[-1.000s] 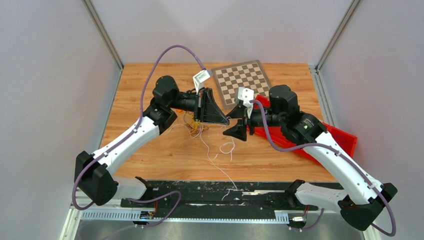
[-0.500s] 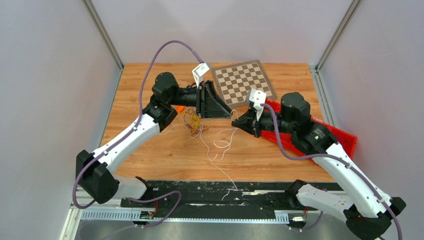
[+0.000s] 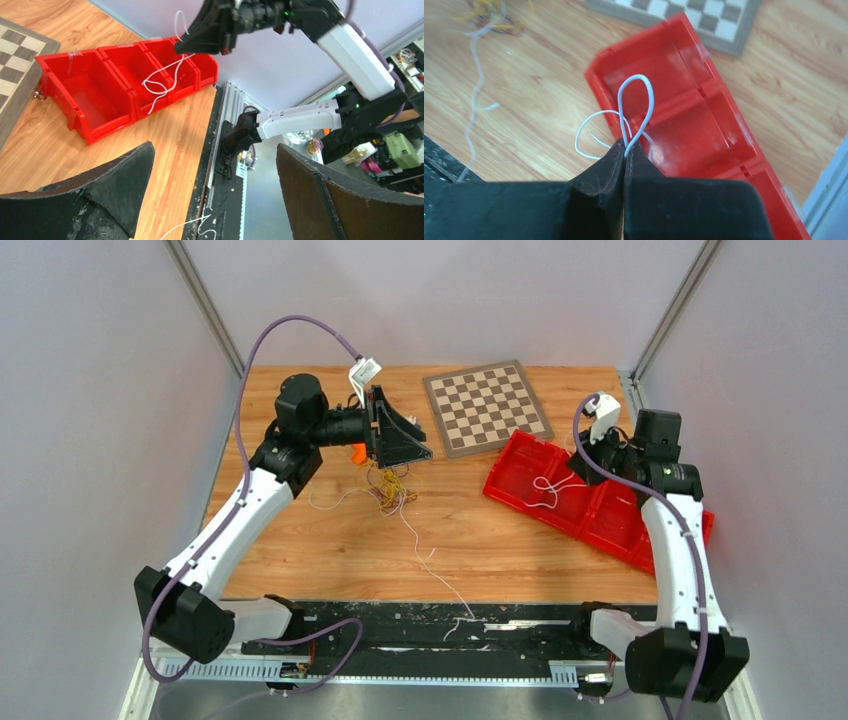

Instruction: Untangle the cables

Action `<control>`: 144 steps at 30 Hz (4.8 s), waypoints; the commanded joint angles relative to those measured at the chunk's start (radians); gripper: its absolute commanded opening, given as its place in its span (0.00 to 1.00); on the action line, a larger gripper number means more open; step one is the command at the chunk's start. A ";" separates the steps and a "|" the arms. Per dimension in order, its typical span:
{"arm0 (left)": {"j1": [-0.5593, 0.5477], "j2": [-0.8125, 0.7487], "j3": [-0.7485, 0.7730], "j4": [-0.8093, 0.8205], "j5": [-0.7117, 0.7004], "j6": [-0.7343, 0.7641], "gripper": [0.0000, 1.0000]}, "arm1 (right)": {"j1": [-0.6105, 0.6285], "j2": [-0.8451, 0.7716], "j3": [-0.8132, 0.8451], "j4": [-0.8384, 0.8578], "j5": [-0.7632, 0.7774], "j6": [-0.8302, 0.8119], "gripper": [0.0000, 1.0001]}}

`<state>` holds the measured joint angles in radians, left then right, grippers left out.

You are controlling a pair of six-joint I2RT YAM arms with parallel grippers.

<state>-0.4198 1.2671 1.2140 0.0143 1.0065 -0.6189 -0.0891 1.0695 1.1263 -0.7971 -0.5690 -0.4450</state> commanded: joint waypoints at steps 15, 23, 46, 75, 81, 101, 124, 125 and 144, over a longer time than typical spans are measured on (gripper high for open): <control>0.013 -0.101 -0.053 -0.135 -0.066 0.174 1.00 | -0.091 0.357 -0.032 0.221 0.053 -0.413 0.25; 0.098 -0.149 -0.105 -0.281 -0.087 0.283 1.00 | -0.076 0.288 0.074 -0.008 -0.072 -0.275 0.73; 0.544 -0.249 -0.468 -0.321 -0.139 0.190 0.99 | 0.816 0.889 0.425 0.388 0.164 0.179 0.95; 0.284 -0.545 -0.353 -0.733 -0.059 1.331 0.41 | 0.737 0.798 0.502 0.515 -0.155 0.726 0.00; 0.067 -0.579 -0.384 -0.498 -0.279 1.313 0.38 | 0.768 0.721 0.451 0.567 -0.064 0.808 0.00; -0.008 -0.418 -0.422 -0.340 -0.432 1.249 0.42 | 0.834 0.654 0.406 0.604 -0.001 0.831 0.00; -0.173 -0.400 -0.253 -0.548 -0.261 1.234 0.00 | 0.777 0.694 0.398 0.603 0.047 0.827 0.07; -0.199 -0.400 -0.243 -0.583 -0.251 1.240 0.00 | 0.768 0.711 0.409 0.604 0.042 0.830 0.11; -0.279 -0.347 0.064 -0.684 -0.008 1.109 0.00 | 0.633 0.917 0.512 0.613 -0.035 0.861 0.20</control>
<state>-0.6235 0.9684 1.1530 -0.6937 0.6758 0.5694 0.6529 1.8931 1.6058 -0.2558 -0.7868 0.4271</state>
